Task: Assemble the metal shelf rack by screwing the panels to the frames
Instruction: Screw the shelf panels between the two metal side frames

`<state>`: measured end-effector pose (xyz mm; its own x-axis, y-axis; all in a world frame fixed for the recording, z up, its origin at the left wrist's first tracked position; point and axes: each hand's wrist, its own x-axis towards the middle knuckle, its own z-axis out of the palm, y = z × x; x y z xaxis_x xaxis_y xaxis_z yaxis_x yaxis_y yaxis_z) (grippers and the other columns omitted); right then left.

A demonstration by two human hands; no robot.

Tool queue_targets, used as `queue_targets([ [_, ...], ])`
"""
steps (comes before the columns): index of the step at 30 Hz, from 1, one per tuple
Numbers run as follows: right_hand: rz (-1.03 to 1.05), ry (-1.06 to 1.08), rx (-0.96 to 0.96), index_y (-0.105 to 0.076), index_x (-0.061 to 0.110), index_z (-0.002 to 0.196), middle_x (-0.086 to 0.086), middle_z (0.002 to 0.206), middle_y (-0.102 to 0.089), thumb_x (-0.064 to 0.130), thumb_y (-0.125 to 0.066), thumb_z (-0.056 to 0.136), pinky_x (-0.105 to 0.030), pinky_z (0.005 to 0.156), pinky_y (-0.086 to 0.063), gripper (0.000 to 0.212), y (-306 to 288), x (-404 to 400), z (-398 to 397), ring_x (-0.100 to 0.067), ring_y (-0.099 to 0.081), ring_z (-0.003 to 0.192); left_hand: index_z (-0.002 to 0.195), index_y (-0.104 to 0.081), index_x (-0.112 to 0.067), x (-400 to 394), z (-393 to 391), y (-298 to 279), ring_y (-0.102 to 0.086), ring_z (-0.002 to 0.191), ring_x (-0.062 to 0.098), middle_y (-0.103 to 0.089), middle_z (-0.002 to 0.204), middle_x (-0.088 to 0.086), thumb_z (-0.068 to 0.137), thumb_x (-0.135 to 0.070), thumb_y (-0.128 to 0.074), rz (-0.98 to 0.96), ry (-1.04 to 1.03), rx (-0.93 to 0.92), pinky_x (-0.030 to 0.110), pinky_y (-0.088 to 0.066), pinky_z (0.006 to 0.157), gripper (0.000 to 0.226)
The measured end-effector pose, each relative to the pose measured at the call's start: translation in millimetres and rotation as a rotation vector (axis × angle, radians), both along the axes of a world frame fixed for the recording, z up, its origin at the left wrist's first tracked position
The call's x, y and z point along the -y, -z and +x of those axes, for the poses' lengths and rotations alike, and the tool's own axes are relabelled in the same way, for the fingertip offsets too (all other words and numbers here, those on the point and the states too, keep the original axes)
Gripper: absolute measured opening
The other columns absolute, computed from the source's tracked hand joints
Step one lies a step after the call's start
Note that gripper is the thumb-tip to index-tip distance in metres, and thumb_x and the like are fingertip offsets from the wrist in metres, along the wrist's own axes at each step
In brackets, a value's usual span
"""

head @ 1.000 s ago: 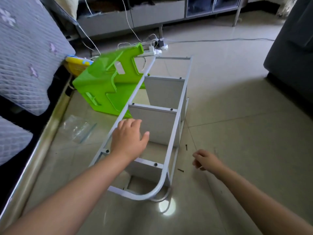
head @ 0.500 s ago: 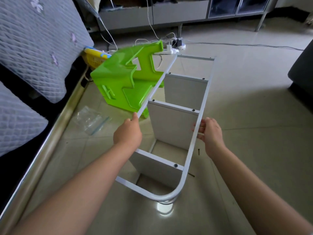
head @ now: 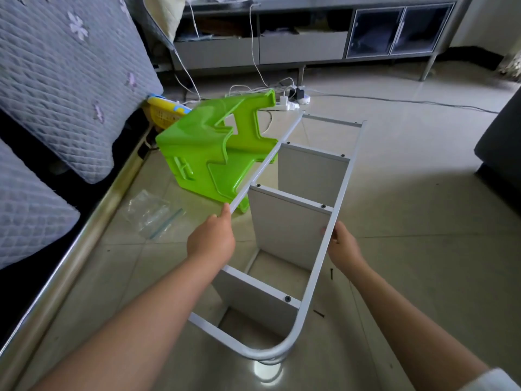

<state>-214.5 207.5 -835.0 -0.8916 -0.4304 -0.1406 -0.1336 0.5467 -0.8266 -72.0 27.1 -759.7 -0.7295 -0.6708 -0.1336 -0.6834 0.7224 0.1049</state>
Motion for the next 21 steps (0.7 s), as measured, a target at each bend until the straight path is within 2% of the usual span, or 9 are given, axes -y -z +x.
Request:
queue_targets([
  [4, 0.044, 0.007, 0.089, -0.053, 0.0, 0.121, -0.006, 0.099, -0.055, 0.009, -0.042, 0.096, -0.026, 0.077, -0.036, 0.029, 16.2, 2.8, 0.9, -0.024, -0.053, 0.094, 0.15, -0.011, -0.019, 0.2, 1.7, -0.4, -0.053, 0.112, 0.034, -0.049, 0.128, 0.015, 0.092, -0.002, -0.029, -0.022, 0.005, 0.013, 0.04, -0.043, 0.085, 0.063],
  [7, 0.078, 0.002, 0.065, -0.054, 0.002, 0.119, -0.016, 0.109, -0.061, 0.009, -0.042, 0.095, -0.026, 0.078, -0.036, 0.027, 26.0, 0.9, -1.1, -0.031, -0.055, 0.103, 0.15, -0.011, -0.017, -1.7, 1.5, 0.3, -0.052, 0.113, 0.035, -0.049, 0.128, 0.017, 0.093, -0.002, -0.03, -0.04, 0.011, 0.028, 0.04, -0.043, 0.086, 0.062],
  [10, 0.113, -0.051, 0.017, -0.053, 0.0, 0.118, -0.019, 0.111, -0.061, 0.011, -0.044, 0.096, -0.025, 0.076, -0.035, 0.026, 26.5, -3.1, -5.4, -0.031, -0.055, 0.1, 0.15, -0.011, -0.017, -3.6, 0.0, -0.4, -0.052, 0.113, 0.035, -0.049, 0.128, 0.017, 0.093, -0.001, -0.03, -0.053, 0.023, 0.032, 0.04, -0.042, 0.086, 0.062],
  [13, 0.134, -0.076, -0.004, -0.053, -0.001, 0.116, -0.02, 0.11, -0.061, 0.011, -0.044, 0.097, -0.023, 0.074, -0.034, 0.025, 25.0, -10.1, -8.1, -0.021, -0.05, 0.088, 0.15, -0.011, -0.016, -8.0, -2.1, -1.4, -0.052, 0.113, 0.035, -0.048, 0.128, 0.017, 0.093, -0.001, -0.03, -0.054, 0.029, 0.044, 0.04, -0.043, 0.085, 0.062],
  [16, 0.165, -0.08, -0.008, -0.054, 0.0, 0.116, -0.019, 0.108, -0.061, 0.011, -0.044, 0.096, -0.024, 0.075, -0.037, 0.025, 23.5, -20.2, -10.3, -0.025, -0.054, 0.092, 0.15, -0.01, -0.016, -17.7, -4.2, -2.4, -0.051, 0.113, 0.035, -0.048, 0.129, 0.016, 0.093, -0.001, -0.03, -0.042, 0.031, 0.044, 0.04, -0.043, 0.085, 0.062],
  [21, 0.184, -0.084, 0.001, -0.055, -0.003, 0.116, -0.016, 0.102, -0.059, 0.009, -0.044, 0.096, -0.02, 0.075, -0.032, 0.026, 17.2, -42.4, -10.2, -0.02, -0.051, 0.091, 0.15, -0.009, -0.016, -41.2, -5.0, -4.2, -0.052, 0.113, 0.034, -0.047, 0.13, 0.015, 0.093, 0.0, -0.028, -0.032, 0.037, 0.045, 0.039, -0.043, 0.086, 0.061],
])
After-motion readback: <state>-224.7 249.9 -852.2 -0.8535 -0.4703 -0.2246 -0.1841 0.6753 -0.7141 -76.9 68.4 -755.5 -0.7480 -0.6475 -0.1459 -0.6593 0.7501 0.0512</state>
